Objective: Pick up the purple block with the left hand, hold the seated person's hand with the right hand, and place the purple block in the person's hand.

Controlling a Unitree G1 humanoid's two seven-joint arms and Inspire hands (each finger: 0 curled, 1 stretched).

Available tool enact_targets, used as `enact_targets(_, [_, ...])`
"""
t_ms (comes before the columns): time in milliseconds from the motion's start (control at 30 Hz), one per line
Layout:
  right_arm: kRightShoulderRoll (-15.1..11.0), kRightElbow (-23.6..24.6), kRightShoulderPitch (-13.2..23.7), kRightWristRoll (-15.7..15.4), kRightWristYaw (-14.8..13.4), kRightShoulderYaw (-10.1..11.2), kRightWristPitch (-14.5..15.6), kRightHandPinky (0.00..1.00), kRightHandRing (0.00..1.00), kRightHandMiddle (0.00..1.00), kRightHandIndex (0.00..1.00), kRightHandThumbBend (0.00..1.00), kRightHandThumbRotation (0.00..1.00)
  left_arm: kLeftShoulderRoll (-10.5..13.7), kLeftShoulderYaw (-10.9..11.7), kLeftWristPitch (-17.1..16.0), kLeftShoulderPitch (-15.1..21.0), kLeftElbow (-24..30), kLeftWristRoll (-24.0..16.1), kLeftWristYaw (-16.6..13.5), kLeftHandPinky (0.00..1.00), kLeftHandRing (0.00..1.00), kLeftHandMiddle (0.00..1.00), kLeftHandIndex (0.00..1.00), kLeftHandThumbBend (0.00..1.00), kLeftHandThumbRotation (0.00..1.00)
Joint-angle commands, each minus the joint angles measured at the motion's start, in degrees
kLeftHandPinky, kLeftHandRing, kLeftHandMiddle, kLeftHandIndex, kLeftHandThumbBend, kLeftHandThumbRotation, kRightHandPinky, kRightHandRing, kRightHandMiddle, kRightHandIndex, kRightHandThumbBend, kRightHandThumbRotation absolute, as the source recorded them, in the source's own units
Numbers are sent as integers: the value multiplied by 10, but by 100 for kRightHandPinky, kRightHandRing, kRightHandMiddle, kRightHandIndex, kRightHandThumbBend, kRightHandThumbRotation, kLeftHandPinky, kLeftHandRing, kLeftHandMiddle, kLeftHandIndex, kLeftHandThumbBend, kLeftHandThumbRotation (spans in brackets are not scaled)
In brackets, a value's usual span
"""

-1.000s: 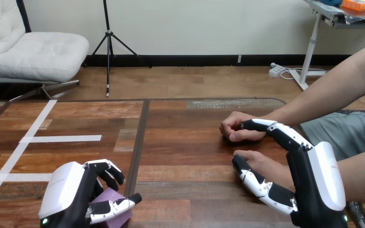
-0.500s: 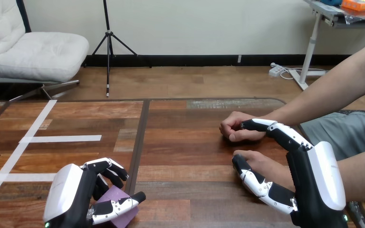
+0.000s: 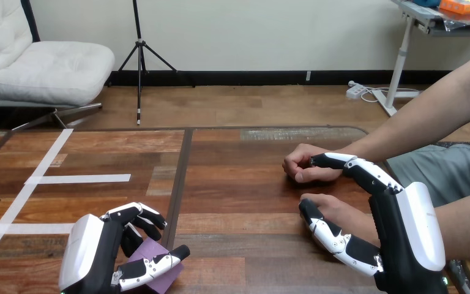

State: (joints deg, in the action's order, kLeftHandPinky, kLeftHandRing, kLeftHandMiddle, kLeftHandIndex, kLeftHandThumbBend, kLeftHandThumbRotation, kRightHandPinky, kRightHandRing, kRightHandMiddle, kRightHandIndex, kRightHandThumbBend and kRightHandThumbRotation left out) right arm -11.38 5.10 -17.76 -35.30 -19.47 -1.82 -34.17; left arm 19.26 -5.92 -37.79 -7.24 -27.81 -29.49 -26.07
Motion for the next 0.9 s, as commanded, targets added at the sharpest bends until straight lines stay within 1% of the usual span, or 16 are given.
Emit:
enact_targets(0, [1,30,20,8,-3,3,-2,69,74,72,70,53,39,-5,11,-33,49,-14,13,-20,29,36,45,49,69,19])
enact_targets(267, [-1,30,21,3,-5,4,-3,68,74,72,70,53,38,-10,13,-45,52,-25,23,-21,30,37,45,49,69,19])
enact_targets(367, [-1,31,20,5,-4,4,-2,68,74,72,70,53,38,-12,13,-51,54,-30,29,-18,30,37,45,49,69,20])
enact_targets(467, [-1,30,20,4,-5,5,-3,68,74,72,70,53,38,-14,13,-58,54,-35,43,-10,30,37,45,49,70,20])
enact_targets(567, [-1,31,20,4,-5,5,-2,68,73,72,70,53,37,-17,14,-65,55,-40,68,10,30,37,45,49,71,20])
enact_targets(600, [-1,31,20,4,-5,5,-3,68,73,72,70,53,37,-20,15,-68,54,-40,89,26,30,37,46,49,71,20])
enact_targets(667, [-1,30,20,5,-5,5,-3,68,73,72,70,53,37,-23,15,-70,52,-39,113,46,30,37,46,49,72,19])
enact_targets(700, [0,31,19,5,-5,5,-2,68,73,72,70,53,36,-25,15,-77,52,-39,133,62,30,37,46,49,72,19])
enact_targets(867, [0,32,19,6,-5,5,-2,68,73,72,70,54,35,-32,17,-93,50,-38,194,114,31,38,46,49,76,17])
